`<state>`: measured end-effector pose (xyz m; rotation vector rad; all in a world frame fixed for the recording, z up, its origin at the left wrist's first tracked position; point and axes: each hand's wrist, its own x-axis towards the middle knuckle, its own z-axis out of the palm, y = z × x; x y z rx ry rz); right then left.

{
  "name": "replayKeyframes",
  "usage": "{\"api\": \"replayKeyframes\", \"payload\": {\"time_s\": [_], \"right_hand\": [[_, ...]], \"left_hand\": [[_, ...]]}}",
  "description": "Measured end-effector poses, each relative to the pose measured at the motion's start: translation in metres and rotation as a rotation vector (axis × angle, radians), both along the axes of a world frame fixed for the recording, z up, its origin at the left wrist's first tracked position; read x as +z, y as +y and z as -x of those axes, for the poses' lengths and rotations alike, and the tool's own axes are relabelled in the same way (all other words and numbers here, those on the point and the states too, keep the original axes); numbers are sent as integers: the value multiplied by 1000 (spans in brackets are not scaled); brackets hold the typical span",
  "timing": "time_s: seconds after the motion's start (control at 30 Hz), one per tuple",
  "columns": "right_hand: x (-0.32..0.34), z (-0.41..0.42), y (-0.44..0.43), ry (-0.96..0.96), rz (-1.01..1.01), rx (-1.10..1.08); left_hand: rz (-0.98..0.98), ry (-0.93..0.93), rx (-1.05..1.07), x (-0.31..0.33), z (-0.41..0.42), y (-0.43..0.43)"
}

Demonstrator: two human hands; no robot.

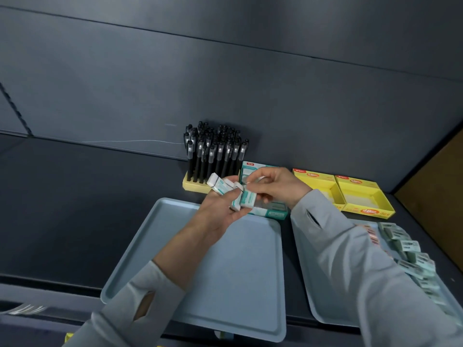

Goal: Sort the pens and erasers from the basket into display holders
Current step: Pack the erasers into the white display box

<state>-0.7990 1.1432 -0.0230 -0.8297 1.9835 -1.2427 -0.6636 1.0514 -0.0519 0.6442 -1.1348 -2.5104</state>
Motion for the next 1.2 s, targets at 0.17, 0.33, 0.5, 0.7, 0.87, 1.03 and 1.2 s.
{"api": "replayKeyframes", "payload": {"time_s": [0.17,0.33,0.5,0.7,0.87,1.03,1.2], "right_hand": [[-9,33,6,-8,53,-250],[-29,27,0,276,-164,-101],[-35,19,-10,760,-234,-82],[-38,24,-12,816,-191,-58],[-2,7,-10,428,147,80],[19,-4,-3,310,167,349],[10,8,5,216,261,285]], "left_hand": [[-50,-55,114,4,-2,-2],[-77,-79,160,6,-4,-3],[-29,-137,134,1,-6,-3],[143,-151,52,-2,-5,0],[318,-180,-114,0,0,6],[388,-185,-244,4,5,15],[379,-189,-253,4,7,18]]}}
